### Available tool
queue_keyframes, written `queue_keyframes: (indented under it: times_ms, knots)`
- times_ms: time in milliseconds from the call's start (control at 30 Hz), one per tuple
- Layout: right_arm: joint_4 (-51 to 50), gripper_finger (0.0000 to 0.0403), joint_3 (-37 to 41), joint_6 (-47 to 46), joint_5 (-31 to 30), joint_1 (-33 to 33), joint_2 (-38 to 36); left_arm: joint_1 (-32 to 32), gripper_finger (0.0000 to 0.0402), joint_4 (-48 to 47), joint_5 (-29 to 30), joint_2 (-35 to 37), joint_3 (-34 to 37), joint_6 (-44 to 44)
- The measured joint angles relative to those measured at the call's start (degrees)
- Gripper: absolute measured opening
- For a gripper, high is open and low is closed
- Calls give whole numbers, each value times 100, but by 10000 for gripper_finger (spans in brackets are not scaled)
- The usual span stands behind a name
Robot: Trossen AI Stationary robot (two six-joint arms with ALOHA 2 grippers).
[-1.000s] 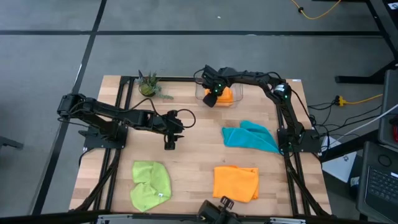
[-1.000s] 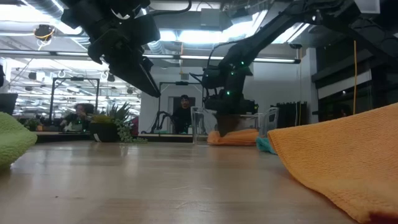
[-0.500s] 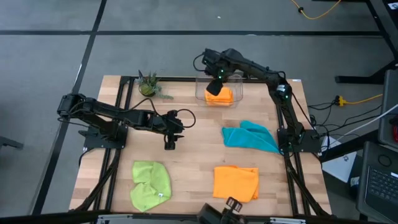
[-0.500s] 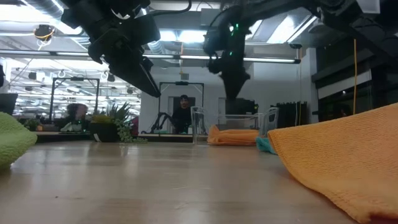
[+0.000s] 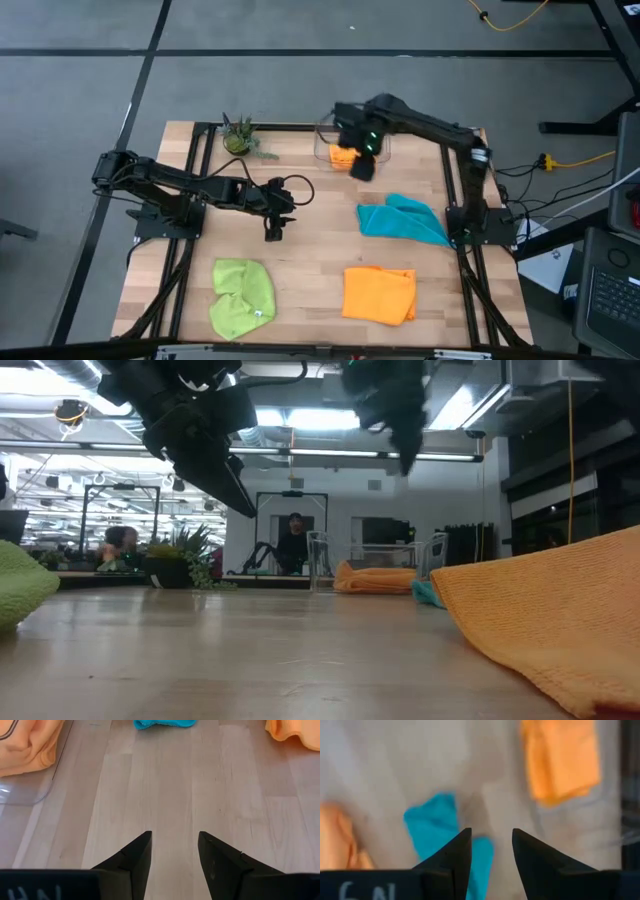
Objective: Fold microfiber towels
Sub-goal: Fold the blue towel on the table
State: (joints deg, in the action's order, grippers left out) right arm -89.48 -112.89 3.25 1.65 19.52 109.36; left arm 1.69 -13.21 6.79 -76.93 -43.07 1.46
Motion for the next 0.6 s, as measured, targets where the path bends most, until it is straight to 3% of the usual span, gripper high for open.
queue_keyframes:
  times_ms: [100,267,367,600]
  knots:
    - [413,145,1183,-167,0,-385,-854,0,155,9,0,0,-2,-4]
    - [1662,145,3194,-1584,1,-1244,-2188,0,155,34,0,0,-2,-5]
    - [2449,145,4201,-1949,-54,-1801,-2751,0,155,44,0,0,-1,-7]
    - [4357,145,5891,-1934,-1208,-2384,-3208,0,155,75,0,0,-1,-7]
